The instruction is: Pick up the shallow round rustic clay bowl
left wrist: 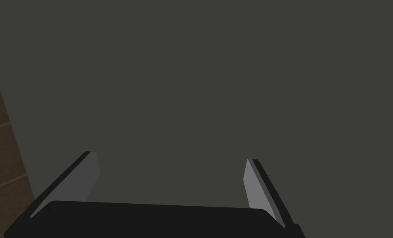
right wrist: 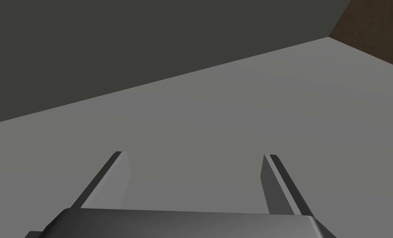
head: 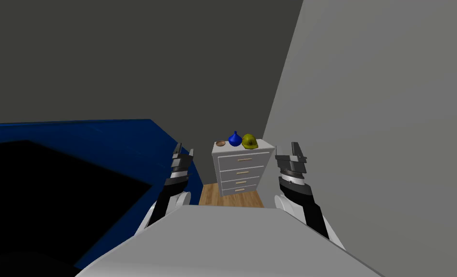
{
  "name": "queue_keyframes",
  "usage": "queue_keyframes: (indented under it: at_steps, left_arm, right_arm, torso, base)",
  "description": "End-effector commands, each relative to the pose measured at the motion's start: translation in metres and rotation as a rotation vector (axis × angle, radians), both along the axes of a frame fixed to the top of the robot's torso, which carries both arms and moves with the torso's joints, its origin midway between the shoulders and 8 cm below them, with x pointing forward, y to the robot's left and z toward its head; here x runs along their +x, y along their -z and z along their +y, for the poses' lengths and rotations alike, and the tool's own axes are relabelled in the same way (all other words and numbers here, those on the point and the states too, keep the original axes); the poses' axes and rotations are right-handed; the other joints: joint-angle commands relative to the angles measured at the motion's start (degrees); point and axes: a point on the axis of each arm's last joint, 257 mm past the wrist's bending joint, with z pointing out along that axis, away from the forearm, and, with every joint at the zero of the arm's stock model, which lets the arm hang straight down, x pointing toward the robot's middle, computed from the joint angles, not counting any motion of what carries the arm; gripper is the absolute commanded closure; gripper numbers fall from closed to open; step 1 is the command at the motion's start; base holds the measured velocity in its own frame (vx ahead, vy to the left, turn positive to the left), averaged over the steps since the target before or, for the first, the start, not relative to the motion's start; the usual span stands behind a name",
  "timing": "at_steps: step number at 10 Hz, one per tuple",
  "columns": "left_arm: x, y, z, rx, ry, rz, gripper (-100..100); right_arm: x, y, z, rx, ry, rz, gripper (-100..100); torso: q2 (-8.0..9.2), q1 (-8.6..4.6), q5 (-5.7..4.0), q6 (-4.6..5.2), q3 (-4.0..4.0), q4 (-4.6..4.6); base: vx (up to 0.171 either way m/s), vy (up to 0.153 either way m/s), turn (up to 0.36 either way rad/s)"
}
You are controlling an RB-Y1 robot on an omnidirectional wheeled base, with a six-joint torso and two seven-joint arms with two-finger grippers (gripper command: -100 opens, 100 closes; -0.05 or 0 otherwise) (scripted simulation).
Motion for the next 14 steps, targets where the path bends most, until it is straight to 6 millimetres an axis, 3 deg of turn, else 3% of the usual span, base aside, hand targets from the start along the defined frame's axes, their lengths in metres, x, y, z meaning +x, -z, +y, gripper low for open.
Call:
queue_keyframes:
  at_steps: [1,14]
  left_arm:
    - [0.004,-0.001,-0.003,0.026,0.014,0.013,-100]
    - [0.054,-0.008,-0.005,0.139,0.046,0.169,-100]
  right_arm:
    - [0.0,0.0,0.0,0.0,0.0,0.0,0]
    - [0.0,0.0,0.0,0.0,0.0,0.0,0]
  torso:
    - [0.0,0.0,0.0,0.0,0.0,0.0]
    - [0.12,-0.18,-0.04,0.01,0.07,0.03]
  base:
    - [-0.011,-0.009,-0.033]
    - [-0.032,-0.039,-0.058]
